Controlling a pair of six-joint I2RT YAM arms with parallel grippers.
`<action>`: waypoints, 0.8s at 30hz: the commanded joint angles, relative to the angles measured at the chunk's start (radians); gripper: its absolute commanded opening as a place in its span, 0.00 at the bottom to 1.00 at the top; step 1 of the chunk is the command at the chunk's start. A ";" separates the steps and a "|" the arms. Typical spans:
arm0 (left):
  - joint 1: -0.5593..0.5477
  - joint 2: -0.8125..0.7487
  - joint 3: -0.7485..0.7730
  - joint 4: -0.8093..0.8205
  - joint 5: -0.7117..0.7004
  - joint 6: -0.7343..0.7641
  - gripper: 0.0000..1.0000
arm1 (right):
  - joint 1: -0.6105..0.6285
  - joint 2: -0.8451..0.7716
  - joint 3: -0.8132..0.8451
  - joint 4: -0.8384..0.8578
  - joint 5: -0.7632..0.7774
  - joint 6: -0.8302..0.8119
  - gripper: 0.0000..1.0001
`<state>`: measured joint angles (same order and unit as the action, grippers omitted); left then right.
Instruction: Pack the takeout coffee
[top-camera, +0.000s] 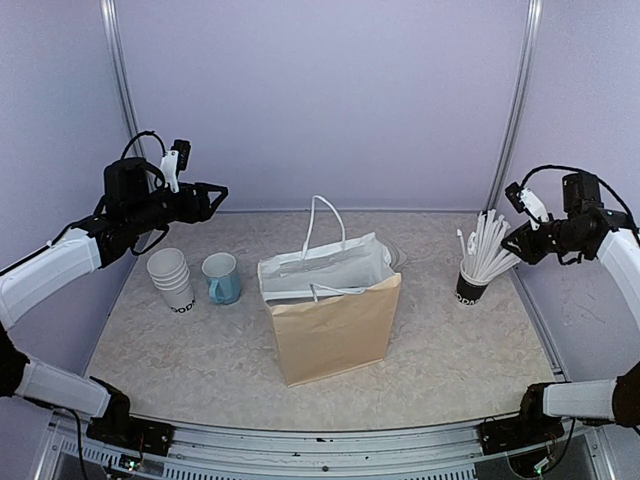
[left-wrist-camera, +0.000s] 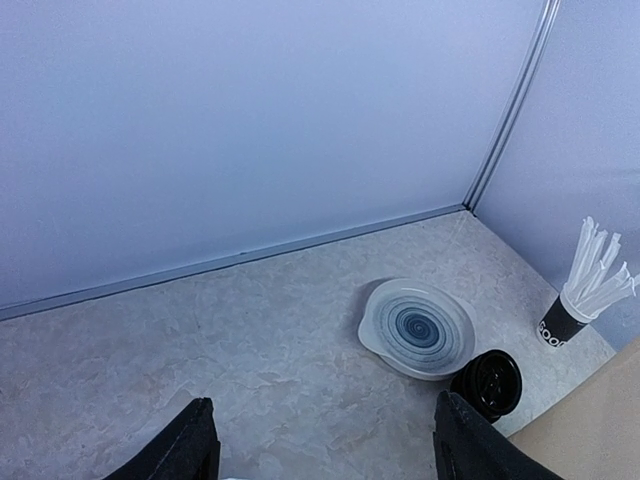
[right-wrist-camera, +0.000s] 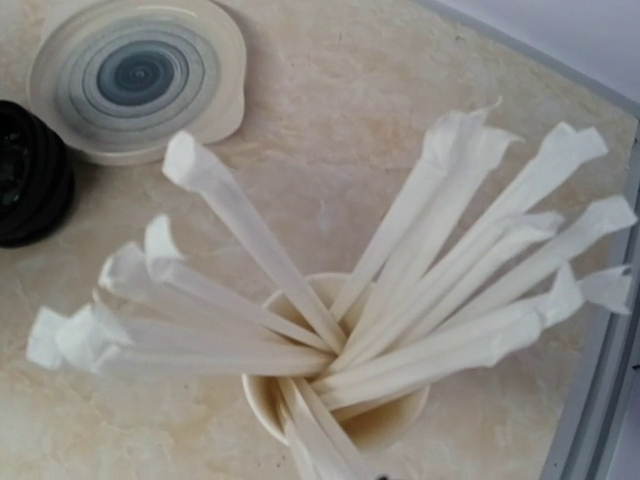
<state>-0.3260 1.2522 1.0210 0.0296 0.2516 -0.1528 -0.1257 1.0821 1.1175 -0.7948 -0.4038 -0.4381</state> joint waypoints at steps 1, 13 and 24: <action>0.008 -0.005 -0.010 0.018 0.019 -0.005 0.72 | -0.007 0.010 -0.021 -0.014 0.017 -0.007 0.26; 0.008 -0.002 -0.009 0.015 0.023 -0.011 0.72 | -0.008 0.008 -0.005 -0.024 -0.002 -0.024 0.00; 0.015 0.019 -0.006 0.016 0.039 -0.020 0.72 | -0.020 -0.020 0.192 -0.239 -0.331 -0.044 0.00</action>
<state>-0.3256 1.2545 1.0210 0.0299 0.2695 -0.1585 -0.1284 1.0927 1.2709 -0.9279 -0.5362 -0.4599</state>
